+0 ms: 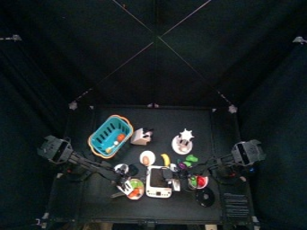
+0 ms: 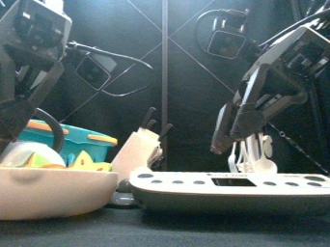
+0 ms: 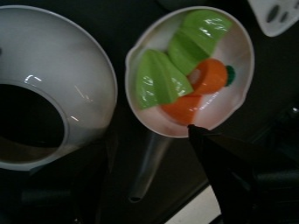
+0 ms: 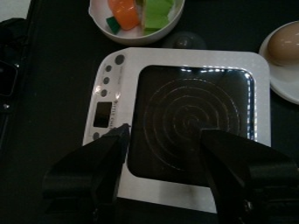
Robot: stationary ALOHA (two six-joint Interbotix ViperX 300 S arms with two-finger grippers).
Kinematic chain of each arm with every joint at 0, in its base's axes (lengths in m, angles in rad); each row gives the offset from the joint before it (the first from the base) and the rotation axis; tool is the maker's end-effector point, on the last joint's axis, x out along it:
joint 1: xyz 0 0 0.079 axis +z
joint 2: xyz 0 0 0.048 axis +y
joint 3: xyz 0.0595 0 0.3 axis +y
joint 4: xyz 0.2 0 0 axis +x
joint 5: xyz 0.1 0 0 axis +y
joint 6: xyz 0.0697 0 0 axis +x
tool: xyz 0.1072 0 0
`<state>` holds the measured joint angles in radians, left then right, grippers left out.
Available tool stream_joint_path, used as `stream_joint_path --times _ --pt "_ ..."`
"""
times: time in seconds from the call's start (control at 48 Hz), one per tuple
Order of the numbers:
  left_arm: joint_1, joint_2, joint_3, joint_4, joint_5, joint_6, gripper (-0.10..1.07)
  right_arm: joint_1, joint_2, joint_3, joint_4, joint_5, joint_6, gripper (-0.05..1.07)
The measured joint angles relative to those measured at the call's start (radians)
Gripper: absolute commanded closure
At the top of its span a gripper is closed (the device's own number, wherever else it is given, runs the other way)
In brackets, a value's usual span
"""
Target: Grab pan
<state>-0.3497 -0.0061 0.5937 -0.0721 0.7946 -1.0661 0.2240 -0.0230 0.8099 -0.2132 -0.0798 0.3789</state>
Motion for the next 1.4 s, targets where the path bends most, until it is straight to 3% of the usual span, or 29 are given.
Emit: stream_joint_path --times 0.5,1.0,1.396 --pt "0.002 0.091 -0.049 -0.063 0.021 -0.035 0.01 0.002 0.005 0.002 0.002 0.017 0.000 0.13" --pt "0.000 0.104 -0.075 -0.127 0.029 -0.031 0.01 0.000 0.017 0.003 0.002 0.017 0.000 0.13" --pt "-0.011 0.121 -0.015 -0.176 0.020 -0.011 0.01 -0.002 0.023 0.003 0.002 0.017 0.000 0.13"
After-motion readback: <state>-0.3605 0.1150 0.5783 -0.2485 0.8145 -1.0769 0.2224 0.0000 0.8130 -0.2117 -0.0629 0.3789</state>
